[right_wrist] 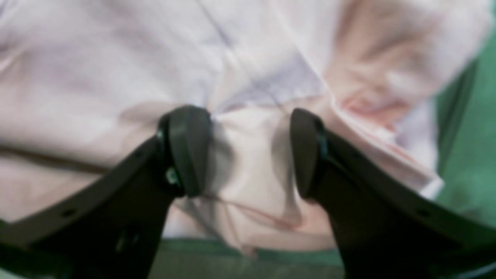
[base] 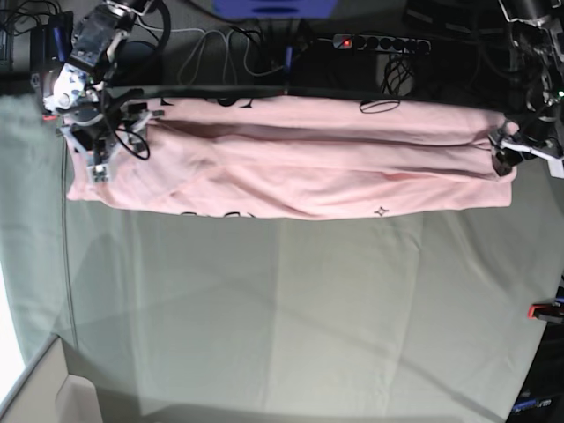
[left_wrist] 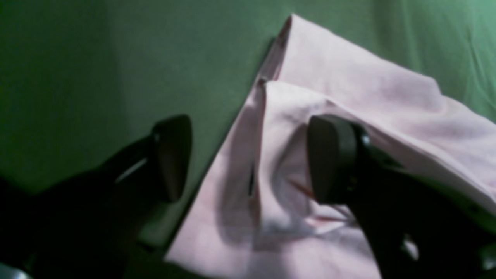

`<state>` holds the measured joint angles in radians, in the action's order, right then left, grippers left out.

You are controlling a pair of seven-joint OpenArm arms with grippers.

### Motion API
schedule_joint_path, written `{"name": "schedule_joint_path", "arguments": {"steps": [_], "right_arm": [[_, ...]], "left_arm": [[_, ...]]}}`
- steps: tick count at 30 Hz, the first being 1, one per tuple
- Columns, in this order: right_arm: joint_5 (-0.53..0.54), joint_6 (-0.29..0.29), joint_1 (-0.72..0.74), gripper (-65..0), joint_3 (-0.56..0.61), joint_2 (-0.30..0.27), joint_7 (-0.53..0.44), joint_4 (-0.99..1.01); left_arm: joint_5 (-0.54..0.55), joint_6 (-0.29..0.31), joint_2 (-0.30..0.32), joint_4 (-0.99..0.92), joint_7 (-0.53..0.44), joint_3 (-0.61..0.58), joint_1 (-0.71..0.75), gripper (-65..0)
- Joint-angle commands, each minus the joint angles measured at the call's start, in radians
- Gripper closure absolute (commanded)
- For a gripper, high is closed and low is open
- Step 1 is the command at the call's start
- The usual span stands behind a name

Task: Layout the t-shirt on the table in an organized manner, then fold the t-shirt properly
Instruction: 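Grasp the strip end with the right gripper and pull it taut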

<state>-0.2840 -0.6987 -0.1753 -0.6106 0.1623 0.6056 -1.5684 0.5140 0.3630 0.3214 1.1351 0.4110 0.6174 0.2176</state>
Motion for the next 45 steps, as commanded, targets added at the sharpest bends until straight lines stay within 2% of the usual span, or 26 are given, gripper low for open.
{"name": "schedule_joint_path", "arguments": {"steps": [1, 23, 29, 31, 33, 37, 39, 41, 43, 45], "right_arm": [[0.006, 0.001, 0.004, -34.0, -0.001, -0.005, -0.009, -0.007], [0.004, 0.001, 0.006, -34.0, 0.007, -0.005, -0.008, 0.003], [0.004, 0.001, 0.01, -34.0, 0.007, -0.005, -0.008, 0.003], [0.004, 0.001, 0.012, -34.0, 0.007, -0.005, -0.008, 0.003], [0.004, 0.001, 0.012, -34.0, 0.007, -0.005, -0.008, 0.003], [0.004, 0.001, 0.015, -34.0, 0.007, -0.005, -0.006, 0.003], [0.004, 0.001, 0.016, -34.0, 0.007, -0.005, -0.006, 0.003], [0.004, 0.001, 0.016, -34.0, 0.007, -0.005, -0.005, 0.001], [0.004, 0.001, 0.016, -34.0, 0.007, -0.005, -0.005, 0.0], [0.004, 0.001, 0.016, -34.0, 0.007, -0.005, -0.005, 0.001]], "left_arm": [[0.013, 0.008, 0.023, 0.02, -0.021, 0.005, -0.005, -45.4], [0.004, 0.008, 0.012, -0.005, -0.022, 0.0, 0.001, -44.7], [0.011, 0.009, 0.012, -0.117, -0.028, 0.0, -0.007, -34.3], [0.011, 0.009, 0.012, -0.135, -0.028, 0.0, -0.008, -34.0], [0.005, 0.028, 0.012, -0.145, -0.028, 0.0, -0.008, -33.9], [0.004, 0.117, 0.009, -0.145, -0.024, 0.0, -0.008, -32.8], [0.002, 0.132, -0.012, -0.145, -0.025, 0.0, -0.008, -26.0], [0.002, 0.127, -0.017, -0.145, -0.027, 0.0, -0.008, -15.5], [0.002, 0.127, -0.02, -0.145, -0.024, 0.0, -0.008, -2.3], [0.002, 0.127, -0.021, -0.145, -0.022, 0.0, -0.008, 0.0]]}}
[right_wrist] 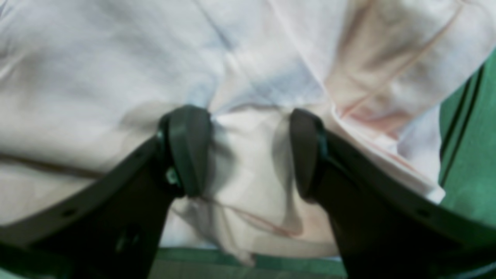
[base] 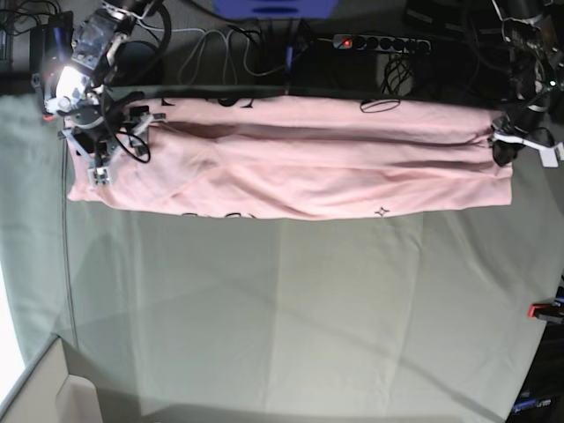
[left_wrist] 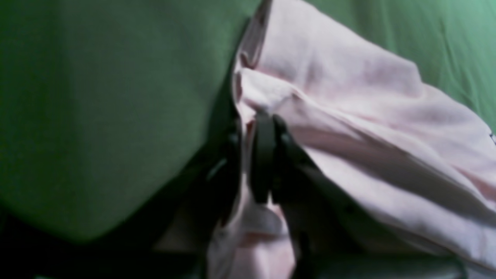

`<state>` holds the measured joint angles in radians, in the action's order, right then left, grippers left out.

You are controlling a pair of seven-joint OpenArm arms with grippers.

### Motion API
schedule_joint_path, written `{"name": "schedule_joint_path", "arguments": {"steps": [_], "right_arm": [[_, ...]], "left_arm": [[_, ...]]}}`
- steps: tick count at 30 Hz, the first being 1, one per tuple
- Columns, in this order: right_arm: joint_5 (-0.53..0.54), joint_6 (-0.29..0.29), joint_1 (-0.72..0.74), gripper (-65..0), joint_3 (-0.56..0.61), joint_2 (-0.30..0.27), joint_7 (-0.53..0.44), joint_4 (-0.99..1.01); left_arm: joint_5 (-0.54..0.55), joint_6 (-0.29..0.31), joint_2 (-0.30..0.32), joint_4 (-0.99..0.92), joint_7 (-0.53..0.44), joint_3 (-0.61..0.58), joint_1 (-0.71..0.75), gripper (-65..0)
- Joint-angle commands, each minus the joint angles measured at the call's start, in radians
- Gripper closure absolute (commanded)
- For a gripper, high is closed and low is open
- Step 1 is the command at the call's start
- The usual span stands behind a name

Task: Layout the t-shirt on the table in an organized manner, then fold the t-shirt properly
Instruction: 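Grasp the strip end with the right gripper and pull it taut, then grasp the strip end with the left gripper and fold it toward the right gripper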

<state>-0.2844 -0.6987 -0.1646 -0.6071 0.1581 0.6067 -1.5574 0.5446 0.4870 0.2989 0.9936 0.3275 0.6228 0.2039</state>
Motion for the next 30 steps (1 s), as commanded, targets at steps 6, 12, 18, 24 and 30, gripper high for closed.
{"name": "schedule_joint_path", "arguments": {"steps": [6, 12, 18, 24, 30], "right_arm": [[0.004, 0.001, 0.003, -34.0, 0.003, -0.001, -0.006, -0.01], [0.004, 0.001, 0.004, -34.0, 0.003, -0.001, -0.005, -0.01], [0.004, 0.001, 0.006, -34.0, 0.005, -0.001, -0.005, -0.01], [0.004, 0.001, 0.006, -34.0, 0.005, -0.001, -0.003, -0.01], [0.004, 0.001, 0.004, -34.0, 0.005, -0.001, -0.003, -0.013]], "left_arm": [[-0.025, 0.003, 0.001, 0.037, 0.061, -0.004, 0.006, 0.0], [-0.018, 0.003, -0.004, 0.224, 0.061, 0.001, 0.047, 0.0], [-0.028, 0.003, -0.074, 0.473, 0.061, -0.001, 0.105, 0.0], [-0.028, 0.011, -0.155, 0.641, 0.063, -0.01, 0.145, 0.0], [-0.12, 0.014, -0.18, 0.732, 0.06, -0.189, 0.188, 0.0]]}}
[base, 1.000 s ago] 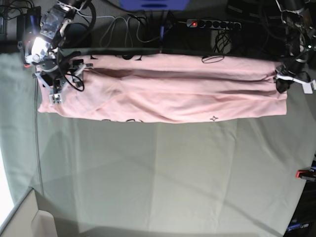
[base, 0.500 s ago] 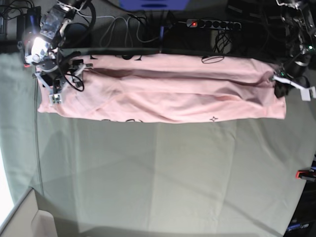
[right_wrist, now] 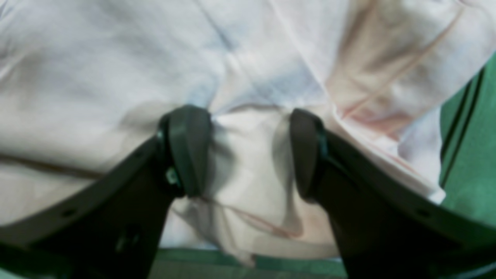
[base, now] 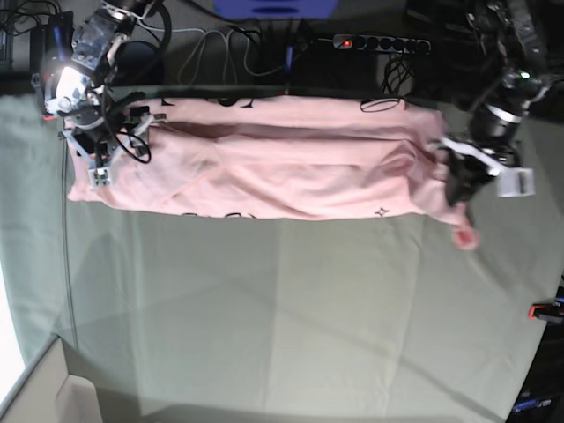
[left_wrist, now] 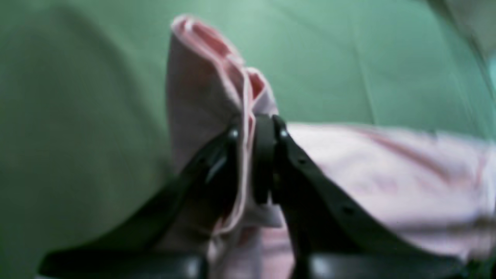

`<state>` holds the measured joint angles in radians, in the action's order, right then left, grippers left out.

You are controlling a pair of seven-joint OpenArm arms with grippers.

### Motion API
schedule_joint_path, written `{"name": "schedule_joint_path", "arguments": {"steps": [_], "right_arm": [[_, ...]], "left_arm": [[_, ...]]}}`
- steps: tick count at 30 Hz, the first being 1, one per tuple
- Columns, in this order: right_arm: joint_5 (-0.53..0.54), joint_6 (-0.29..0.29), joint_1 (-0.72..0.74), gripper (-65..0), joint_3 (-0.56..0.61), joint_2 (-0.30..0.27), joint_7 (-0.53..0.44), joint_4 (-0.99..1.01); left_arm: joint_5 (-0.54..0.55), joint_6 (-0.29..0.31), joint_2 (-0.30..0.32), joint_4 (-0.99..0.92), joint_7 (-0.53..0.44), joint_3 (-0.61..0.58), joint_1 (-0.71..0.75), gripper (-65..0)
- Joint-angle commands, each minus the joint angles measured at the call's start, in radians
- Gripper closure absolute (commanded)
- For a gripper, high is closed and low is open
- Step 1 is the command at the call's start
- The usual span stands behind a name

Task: Layout the t-shirt on the table in an organized manner, then fold the t-shirt properly
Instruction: 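Grasp the strip end with the left gripper and fold it toward the right gripper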

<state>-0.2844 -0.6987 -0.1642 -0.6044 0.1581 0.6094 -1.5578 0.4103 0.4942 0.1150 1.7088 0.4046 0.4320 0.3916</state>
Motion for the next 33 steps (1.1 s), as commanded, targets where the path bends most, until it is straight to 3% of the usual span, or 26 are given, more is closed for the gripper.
{"name": "schedule_joint_path", "arguments": {"steps": [1, 6, 20, 25, 33], "right_arm": [[0.004, 0.001, 0.004, -34.0, 0.002, -0.001, -0.006, -0.013], [0.004, 0.001, -0.001, -34.0, 0.002, -0.001, -0.006, -0.014], [0.004, 0.001, -0.004, -34.0, 0.002, -0.001, -0.006, -0.016], [0.003, 0.001, -0.004, -34.0, 0.002, -0.001, -0.006, -0.016], [0.003, 0.001, -0.004, -34.0, 0.002, -0.001, -0.006, -0.016]], "left_arm": [[-0.021, 0.008, 0.004, 0.024, -0.016, -0.032, 0.0, 0.0], [-0.176, 0.008, -0.001, 0.029, -0.022, -0.215, -0.004, 0.0], [-0.238, -0.004, 0.001, 0.017, -0.016, -0.531, -0.085, 0.0], [-0.35, -0.004, -0.005, -0.011, -0.016, -0.592, -0.096, 0.0], [-0.37, -0.004, -0.005, -0.059, -0.016, -0.652, -0.127, 0.0]]}}
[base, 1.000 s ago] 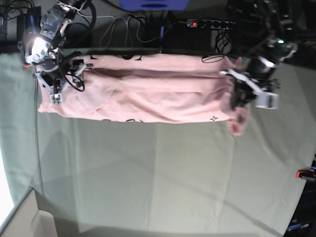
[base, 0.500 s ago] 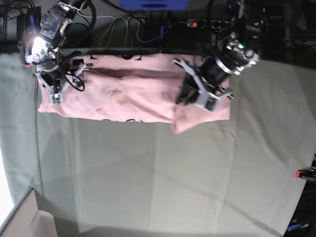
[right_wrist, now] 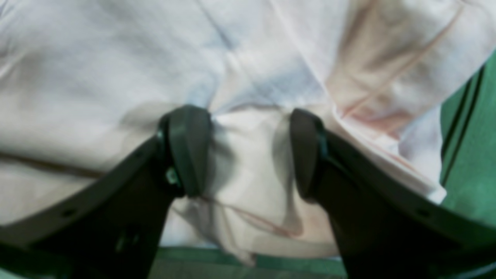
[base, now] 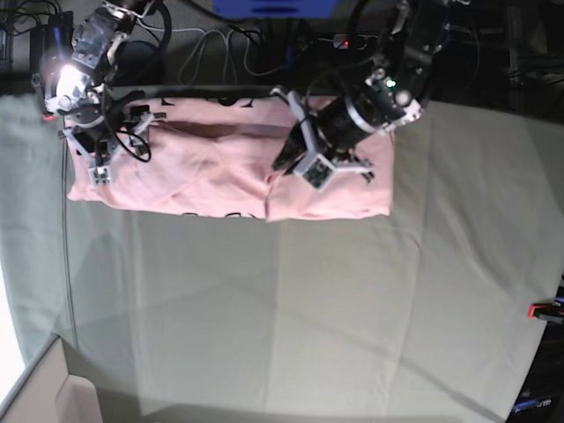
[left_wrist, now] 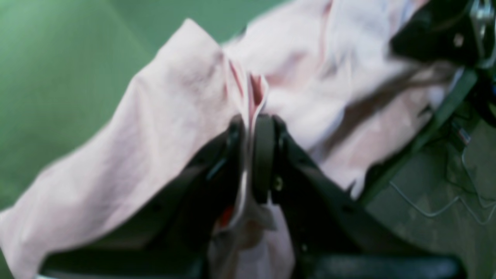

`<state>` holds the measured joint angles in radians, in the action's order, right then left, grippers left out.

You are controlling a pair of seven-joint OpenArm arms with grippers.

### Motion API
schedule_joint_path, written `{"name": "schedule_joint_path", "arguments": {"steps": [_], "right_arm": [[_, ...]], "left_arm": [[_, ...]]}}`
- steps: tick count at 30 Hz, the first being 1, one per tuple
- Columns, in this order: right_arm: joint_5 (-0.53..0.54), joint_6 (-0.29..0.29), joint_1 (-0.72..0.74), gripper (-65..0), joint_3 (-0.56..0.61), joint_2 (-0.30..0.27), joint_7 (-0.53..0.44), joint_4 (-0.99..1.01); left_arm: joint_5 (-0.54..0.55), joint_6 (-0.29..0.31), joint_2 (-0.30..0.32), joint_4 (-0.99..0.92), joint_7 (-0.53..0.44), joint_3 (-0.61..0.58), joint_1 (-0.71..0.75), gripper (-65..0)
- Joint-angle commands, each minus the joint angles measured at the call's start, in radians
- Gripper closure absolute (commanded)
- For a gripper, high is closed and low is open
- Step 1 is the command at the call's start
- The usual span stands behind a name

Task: Layout the t-shirt on the table in an organized manner, then fold the t-shirt properly
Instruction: 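Grasp the strip end with the left gripper and fold it toward the right gripper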

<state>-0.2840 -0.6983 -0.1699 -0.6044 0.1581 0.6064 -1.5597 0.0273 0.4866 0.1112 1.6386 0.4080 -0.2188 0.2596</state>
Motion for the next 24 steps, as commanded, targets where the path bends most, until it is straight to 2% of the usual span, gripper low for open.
{"name": "schedule_joint_path", "arguments": {"steps": [1, 11, 19, 21, 24], "right_arm": [[0.002, 0.0, 0.002, -34.0, 0.002, -0.001, -0.003, -0.014], [0.002, 0.0, 0.003, -34.0, 0.002, -0.001, -0.003, -0.014], [0.002, 0.0, 0.002, -34.0, 0.002, -0.001, -0.003, -0.015], [0.002, 0.0, 0.002, -34.0, 0.002, -0.001, -0.003, -0.015], [0.002, 0.0, 0.0, -34.0, 0.002, -0.001, -0.003, -0.015]], "left_arm": [[0.013, 0.004, -0.003, 0.005, -0.019, -0.001, -0.004, 0.0], [0.012, 0.004, -0.061, -0.044, -0.019, -0.004, -0.052, 0.0], [0.012, 0.004, -0.054, -0.062, -0.019, -0.072, -0.069, -0.2], [0.012, 0.004, -0.057, -0.062, -0.019, -0.072, -0.069, -2.9], [0.012, 0.004, -0.061, -0.062, -0.019, -0.072, -0.069, -10.5]]}}
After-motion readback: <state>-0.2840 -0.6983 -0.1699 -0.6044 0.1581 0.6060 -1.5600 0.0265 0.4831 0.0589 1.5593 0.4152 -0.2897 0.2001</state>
